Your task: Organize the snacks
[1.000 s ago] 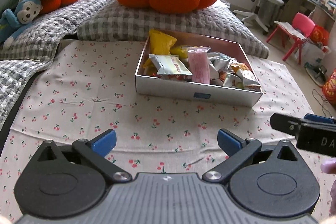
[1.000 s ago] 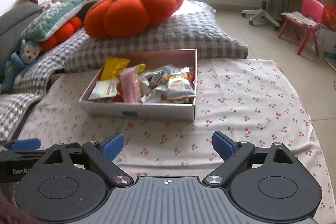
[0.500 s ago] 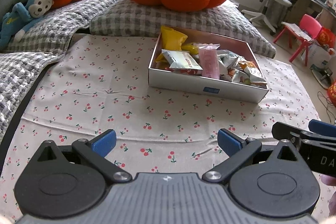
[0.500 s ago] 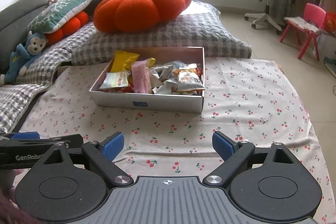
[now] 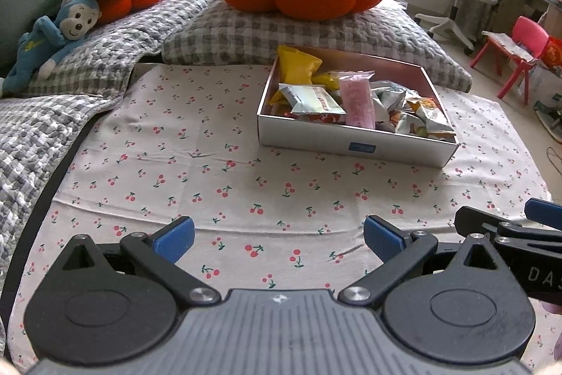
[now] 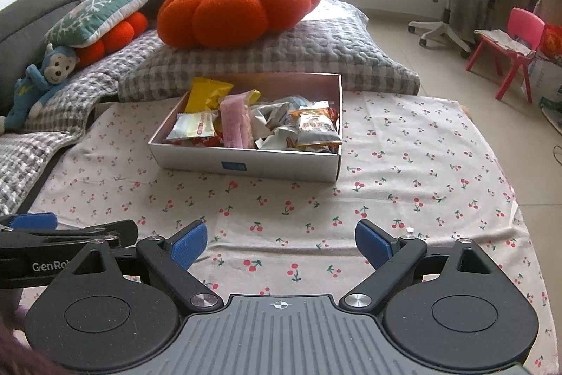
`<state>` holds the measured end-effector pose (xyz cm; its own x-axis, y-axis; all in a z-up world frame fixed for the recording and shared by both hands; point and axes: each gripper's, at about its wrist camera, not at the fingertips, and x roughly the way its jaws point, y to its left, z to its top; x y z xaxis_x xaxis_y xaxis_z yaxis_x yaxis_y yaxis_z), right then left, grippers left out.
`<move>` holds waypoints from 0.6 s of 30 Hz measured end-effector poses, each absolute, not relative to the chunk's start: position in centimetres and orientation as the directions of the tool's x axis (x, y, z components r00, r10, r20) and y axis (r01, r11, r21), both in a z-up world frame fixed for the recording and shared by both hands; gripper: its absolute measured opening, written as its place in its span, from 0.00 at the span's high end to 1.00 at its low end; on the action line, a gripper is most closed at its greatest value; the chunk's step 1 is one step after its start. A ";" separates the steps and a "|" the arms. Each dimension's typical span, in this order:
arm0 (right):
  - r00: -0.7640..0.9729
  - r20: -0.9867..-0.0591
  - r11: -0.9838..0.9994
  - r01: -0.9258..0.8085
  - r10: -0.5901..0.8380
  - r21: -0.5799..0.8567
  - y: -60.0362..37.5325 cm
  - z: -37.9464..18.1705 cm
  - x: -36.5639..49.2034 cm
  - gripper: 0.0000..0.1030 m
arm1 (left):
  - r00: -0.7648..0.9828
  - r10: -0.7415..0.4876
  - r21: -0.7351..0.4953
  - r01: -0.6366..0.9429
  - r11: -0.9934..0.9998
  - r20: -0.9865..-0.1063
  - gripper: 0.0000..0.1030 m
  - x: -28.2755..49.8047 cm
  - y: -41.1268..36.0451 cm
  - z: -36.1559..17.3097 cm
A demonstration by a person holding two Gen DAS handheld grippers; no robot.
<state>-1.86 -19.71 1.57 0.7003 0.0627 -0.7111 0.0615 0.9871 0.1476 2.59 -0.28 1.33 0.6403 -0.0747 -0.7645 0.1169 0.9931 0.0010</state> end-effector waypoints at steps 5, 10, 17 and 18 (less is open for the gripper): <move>0.700 -0.712 0.987 0.061 0.063 0.147 -19.7 1.5 -1.8 0.09 | 0.646 -0.052 0.020 0.103 0.995 -0.762 0.00 2.6 -0.2 1.4; 0.696 -0.716 0.987 0.067 0.058 0.145 -19.3 1.3 -1.6 0.09 | 0.643 -0.049 0.020 0.100 0.995 -0.764 0.00 2.6 -0.1 1.4; 0.692 -0.720 0.987 0.070 0.054 0.142 -19.4 1.1 -1.6 0.09 | 0.645 -0.045 0.028 0.102 0.994 -0.762 0.00 2.6 -0.3 1.4; 0.691 -0.721 0.988 0.070 0.054 0.141 -19.4 1.1 -1.6 0.09 | 0.645 -0.045 0.028 0.102 0.994 -0.763 0.00 2.6 -0.3 1.4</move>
<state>-1.58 -19.37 1.10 0.6910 0.0536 -0.7209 0.0702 0.9876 0.1408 2.59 -0.27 1.40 0.6453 -0.0447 -0.7626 0.1020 0.9944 0.0280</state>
